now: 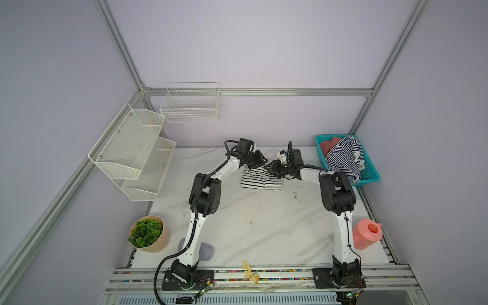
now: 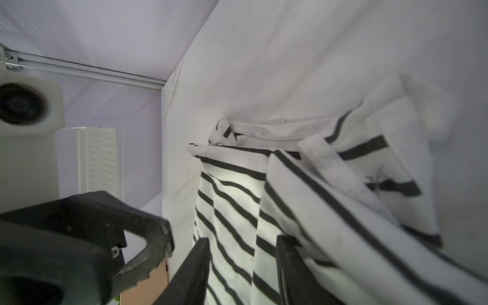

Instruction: Fold and stack the tank tops

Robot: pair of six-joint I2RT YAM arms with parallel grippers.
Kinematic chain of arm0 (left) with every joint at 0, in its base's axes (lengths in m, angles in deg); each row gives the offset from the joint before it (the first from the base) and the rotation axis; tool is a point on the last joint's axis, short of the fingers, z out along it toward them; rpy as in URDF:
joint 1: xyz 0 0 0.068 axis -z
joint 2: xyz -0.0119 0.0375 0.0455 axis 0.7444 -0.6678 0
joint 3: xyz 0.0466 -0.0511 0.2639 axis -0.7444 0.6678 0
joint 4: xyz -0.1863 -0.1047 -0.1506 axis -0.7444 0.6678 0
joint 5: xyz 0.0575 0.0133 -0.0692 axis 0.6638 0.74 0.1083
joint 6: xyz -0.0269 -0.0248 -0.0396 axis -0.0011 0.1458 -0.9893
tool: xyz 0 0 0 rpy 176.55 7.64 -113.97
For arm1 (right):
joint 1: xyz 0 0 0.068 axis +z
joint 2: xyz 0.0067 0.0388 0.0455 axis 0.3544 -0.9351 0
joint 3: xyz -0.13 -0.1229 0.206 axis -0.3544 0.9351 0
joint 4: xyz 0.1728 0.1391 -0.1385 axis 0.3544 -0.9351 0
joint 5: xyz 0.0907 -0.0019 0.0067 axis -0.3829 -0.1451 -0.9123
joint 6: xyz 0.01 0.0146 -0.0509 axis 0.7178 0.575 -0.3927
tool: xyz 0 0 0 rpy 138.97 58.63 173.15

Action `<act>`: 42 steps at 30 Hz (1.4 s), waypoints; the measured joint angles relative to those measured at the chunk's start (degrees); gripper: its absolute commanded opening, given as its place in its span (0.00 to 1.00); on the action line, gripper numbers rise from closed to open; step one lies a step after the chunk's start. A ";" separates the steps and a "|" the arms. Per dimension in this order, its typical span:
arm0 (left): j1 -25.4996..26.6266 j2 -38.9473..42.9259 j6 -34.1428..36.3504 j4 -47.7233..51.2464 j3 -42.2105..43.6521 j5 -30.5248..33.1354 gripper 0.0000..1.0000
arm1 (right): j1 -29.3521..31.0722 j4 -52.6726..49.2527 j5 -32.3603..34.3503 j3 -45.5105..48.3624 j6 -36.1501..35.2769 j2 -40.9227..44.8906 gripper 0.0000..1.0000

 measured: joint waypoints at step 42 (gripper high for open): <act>-11.10 14.91 17.51 13.33 8.31 7.78 0.65 | -4.92 8.70 -7.63 10.23 6.12 15.85 0.51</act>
